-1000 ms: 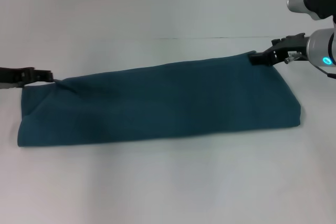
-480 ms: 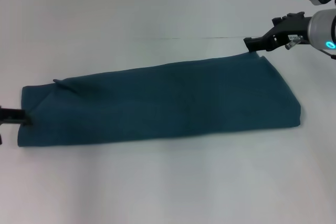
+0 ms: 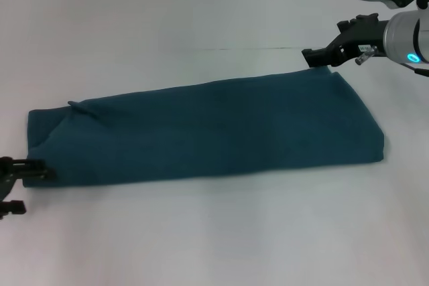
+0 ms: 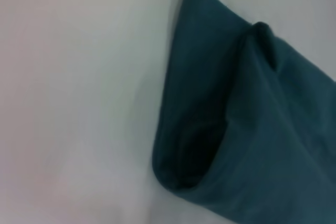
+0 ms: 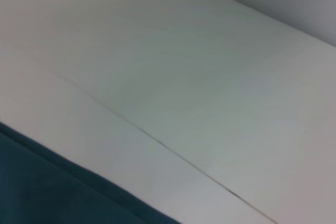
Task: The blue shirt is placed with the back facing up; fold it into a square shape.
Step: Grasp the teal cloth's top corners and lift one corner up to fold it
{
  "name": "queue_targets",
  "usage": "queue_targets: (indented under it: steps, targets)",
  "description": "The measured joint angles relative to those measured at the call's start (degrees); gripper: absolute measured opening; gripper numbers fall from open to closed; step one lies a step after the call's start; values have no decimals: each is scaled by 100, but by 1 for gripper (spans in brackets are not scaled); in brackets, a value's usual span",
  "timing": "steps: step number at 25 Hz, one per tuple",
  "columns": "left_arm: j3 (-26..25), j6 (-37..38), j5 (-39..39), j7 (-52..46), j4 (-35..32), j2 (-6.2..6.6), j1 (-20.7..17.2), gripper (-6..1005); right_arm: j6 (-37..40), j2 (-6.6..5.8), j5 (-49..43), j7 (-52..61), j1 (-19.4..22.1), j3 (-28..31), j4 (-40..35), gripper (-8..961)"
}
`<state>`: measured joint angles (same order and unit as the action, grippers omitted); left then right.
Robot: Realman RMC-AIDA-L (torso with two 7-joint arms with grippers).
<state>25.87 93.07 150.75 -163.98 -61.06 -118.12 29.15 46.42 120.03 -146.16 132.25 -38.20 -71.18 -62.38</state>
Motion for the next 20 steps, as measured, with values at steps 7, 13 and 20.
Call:
queue_targets:
  steps: [7,13,20]
  targets:
    - [-311,-476,-466,-44,418,-149,-3,932,14,3,1,34,107,-104,-115,923]
    - [-325,-755,-459,-130,575,-133,12,932,16,3,3,37,166,-125,-171,922]
    - [-328,-959,-415,-262,696,-84,-48,933,-20,3,1,38,182,-140,-177,922]
